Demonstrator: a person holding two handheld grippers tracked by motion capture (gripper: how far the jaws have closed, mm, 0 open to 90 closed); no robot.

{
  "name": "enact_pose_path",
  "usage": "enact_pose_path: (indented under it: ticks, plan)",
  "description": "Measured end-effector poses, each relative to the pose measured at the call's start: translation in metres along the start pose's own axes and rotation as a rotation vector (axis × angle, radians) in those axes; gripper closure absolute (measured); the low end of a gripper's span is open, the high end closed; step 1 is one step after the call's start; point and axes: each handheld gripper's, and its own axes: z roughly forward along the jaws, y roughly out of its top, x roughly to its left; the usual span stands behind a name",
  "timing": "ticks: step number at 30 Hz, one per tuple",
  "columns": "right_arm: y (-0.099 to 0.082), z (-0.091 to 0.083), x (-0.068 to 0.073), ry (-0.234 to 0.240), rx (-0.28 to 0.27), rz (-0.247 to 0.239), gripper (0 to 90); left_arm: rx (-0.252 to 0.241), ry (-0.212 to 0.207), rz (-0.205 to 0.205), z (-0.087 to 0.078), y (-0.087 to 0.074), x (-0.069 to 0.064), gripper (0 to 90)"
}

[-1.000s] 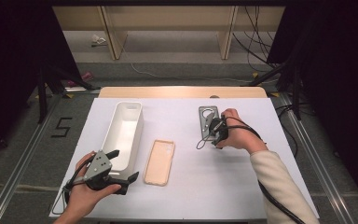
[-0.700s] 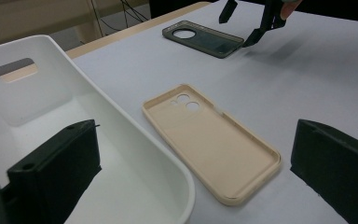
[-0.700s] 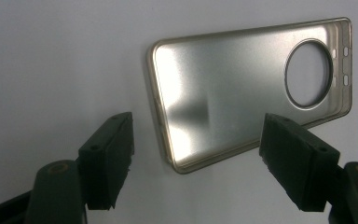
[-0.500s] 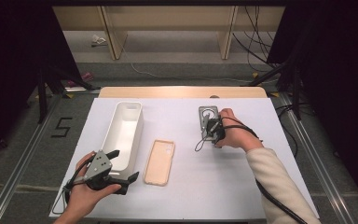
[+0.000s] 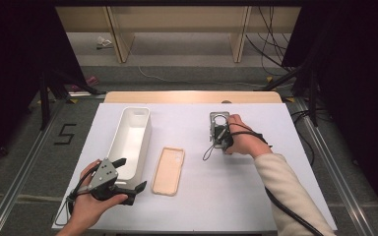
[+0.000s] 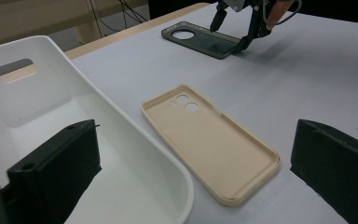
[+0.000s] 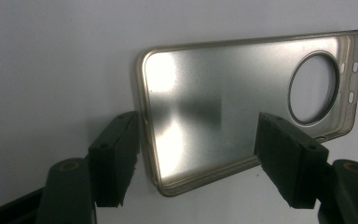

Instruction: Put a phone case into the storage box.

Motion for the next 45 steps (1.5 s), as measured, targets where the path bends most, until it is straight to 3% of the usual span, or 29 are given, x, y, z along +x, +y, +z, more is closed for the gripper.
enact_pose_path:
  ticks: [7, 13, 24, 45]
  plan:
    - [0.0022, -0.0001, -0.0005, 0.020, 0.017, -0.010, 40.6, 0.001, -0.002, 0.001, 0.0002, -0.0001, -0.0003, 0.8]
    - [0.0028, -0.0006, 0.0010, 0.071, 0.011, -0.027, 57.8, 0.006, -0.007, 0.002, 0.0006, -0.0005, -0.0008, 1.2]
    - [0.0056, -0.0007, 0.0025, 0.128, 0.028, -0.051, 76.5, 0.002, -0.008, 0.005, 0.0006, -0.0004, -0.0008, 1.6]
    - [0.0048, 0.0004, -0.0016, 0.183, 0.021, -0.042, 84.9, 0.006, -0.014, 0.010, 0.0010, -0.0007, -0.0016, 2.2]
